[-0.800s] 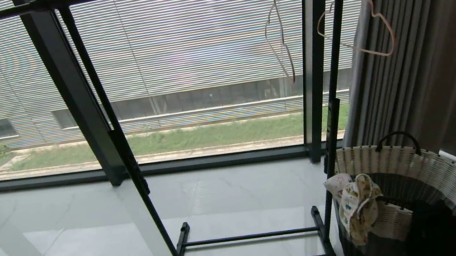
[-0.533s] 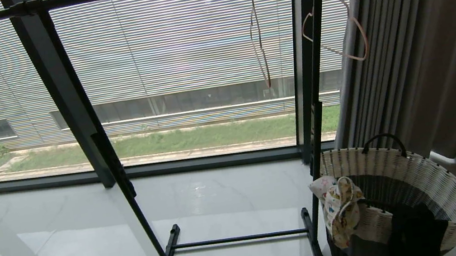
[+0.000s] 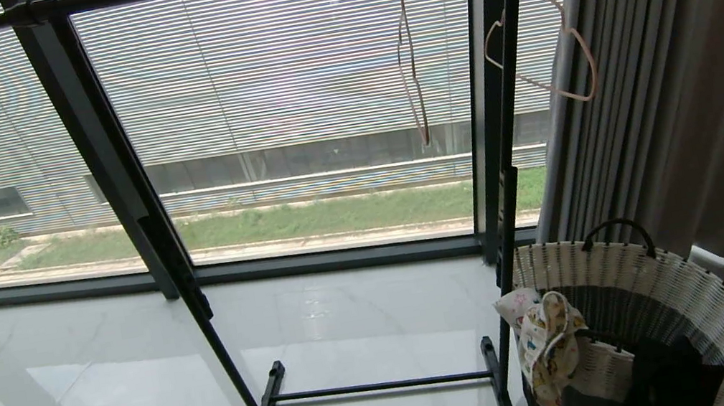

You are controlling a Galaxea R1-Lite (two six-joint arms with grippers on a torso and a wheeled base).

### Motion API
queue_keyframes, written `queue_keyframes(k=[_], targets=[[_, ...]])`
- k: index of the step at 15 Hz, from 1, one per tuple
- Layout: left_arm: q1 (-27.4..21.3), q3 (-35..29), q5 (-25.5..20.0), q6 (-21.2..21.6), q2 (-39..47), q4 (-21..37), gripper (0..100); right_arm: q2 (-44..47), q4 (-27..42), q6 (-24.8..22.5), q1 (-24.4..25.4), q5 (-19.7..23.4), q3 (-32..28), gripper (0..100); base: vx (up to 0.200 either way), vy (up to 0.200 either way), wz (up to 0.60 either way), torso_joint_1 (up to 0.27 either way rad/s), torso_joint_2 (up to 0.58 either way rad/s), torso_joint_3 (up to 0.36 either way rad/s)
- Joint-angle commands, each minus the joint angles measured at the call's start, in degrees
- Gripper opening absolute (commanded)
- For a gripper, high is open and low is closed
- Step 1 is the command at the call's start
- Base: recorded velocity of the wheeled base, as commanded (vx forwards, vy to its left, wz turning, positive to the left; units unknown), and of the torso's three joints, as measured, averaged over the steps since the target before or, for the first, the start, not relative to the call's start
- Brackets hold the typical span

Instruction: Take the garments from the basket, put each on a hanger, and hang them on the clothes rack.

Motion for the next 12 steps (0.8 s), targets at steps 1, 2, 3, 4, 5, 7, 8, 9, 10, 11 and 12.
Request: queue_keyframes(k=[1,2,3,4,5,7,8,9,10,11,12], targets=[[0.0,0.0,0.0,0.0,0.1,0.0,100,0.0,0.1,0.0,0.0,0.0,0.0,100,0.200,0.000,0.00,0.002,0.00,0.007],[0.0,0.0,0.0,0.0,0.1,0.0,100,0.0,0.0,0.0,0.0,0.0,0.0,100,0.200,0.000,0.00,0.007,0.00,-0.002],[0.0,0.0,-0.1,0.0,0.1,0.0,100,0.0,0.0,0.0,0.0,0.0,0.0,100,0.200,0.000,0.00,0.007,0.00,-0.002],[0.0,0.0,0.0,0.0,0.0,0.0,100,0.0,0.0,0.0,0.0,0.0,0.0,100,0.000,0.000,0.00,0.000,0.00,0.000],[0.0,0.0,0.0,-0.1,0.0,0.0,100,0.0,0.0,-0.1,0.0,0.0,0.0,100,0.000,0.000,0.00,0.000,0.00,0.000],[0.0,0.0,0.0,-0.2,0.0,0.0,100,0.0,0.0,-0.2,0.0,0.0,0.0,100,0.000,0.000,0.00,0.000,0.00,0.000],[0.0,0.0,-0.1,-0.5,0.0,0.0,100,0.0,0.1,-0.2,0.0,0.0,0.0,100,0.000,0.000,0.00,0.000,0.00,0.000],[0.0,0.0,0.0,-0.8,0.0,0.0,100,0.0,0.1,-0.3,0.0,0.0,0.0,100,0.000,0.000,0.00,0.000,0.00,0.000],[0.0,0.0,-0.1,-0.9,0.0,0.0,100,0.0,0.1,-1.4,0.0,0.0,0.0,100,0.000,0.000,0.00,0.000,0.00,0.000],[0.0,0.0,0.0,-0.8,0.0,0.0,100,0.0,0.3,-3.7,0.0,0.5,0.0,100,0.000,0.000,0.00,0.000,0.00,0.000],[0.0,0.0,0.0,-0.9,0.0,0.0,100,0.0,0.4,-5.8,0.0,2.3,0.0,100,0.000,0.000,0.00,0.000,0.00,0.000]])
